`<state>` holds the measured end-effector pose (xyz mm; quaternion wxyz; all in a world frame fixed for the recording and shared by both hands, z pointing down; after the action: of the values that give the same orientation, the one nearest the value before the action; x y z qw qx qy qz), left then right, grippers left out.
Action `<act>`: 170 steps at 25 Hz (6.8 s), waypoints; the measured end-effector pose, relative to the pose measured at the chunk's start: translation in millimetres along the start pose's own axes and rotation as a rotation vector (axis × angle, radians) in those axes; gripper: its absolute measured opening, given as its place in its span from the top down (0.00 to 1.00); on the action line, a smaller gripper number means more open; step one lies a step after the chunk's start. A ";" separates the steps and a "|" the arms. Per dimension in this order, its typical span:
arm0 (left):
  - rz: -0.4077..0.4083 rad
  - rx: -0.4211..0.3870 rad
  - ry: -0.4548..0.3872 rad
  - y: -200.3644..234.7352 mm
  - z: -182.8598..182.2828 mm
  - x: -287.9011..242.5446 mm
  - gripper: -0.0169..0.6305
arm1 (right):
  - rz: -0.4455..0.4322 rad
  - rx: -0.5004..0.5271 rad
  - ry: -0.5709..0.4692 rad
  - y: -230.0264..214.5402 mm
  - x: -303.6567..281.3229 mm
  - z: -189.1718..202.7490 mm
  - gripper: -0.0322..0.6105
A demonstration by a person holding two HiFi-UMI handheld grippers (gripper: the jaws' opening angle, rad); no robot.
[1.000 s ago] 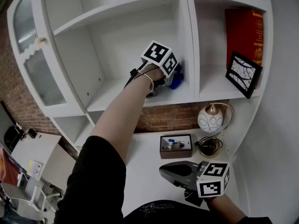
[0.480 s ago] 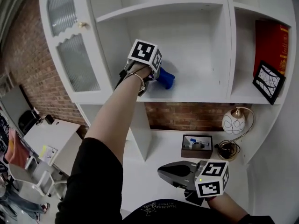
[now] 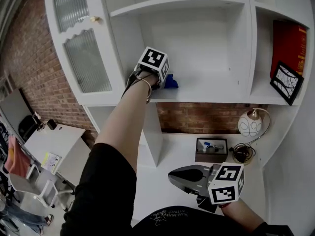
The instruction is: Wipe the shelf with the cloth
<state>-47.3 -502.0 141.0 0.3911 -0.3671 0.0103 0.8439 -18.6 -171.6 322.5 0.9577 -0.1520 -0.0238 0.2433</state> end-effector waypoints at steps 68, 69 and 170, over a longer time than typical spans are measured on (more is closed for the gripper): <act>-0.148 0.062 -0.137 -42.1 17.5 62.9 0.93 | -0.180 -0.115 0.054 -7.3 113.3 17.8 0.94; -0.165 0.059 -0.117 -38.4 21.6 61.0 0.93 | -0.180 -0.113 0.059 -7.2 109.6 16.8 0.94; -0.185 0.105 -0.150 -29.6 57.4 59.7 0.93 | -0.115 -0.064 0.193 11.9 104.9 26.9 0.94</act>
<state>-88.0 -424.9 153.5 0.4854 -0.2812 -0.0089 0.8278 65.1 -104.5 341.5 0.9626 -0.2034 0.0522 0.1714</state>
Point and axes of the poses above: the fingertips, and each gripper's own axes: x backward along the fingers, y to its left, z out of its underside, the point moved 9 cm from there along x, backward along the fingers
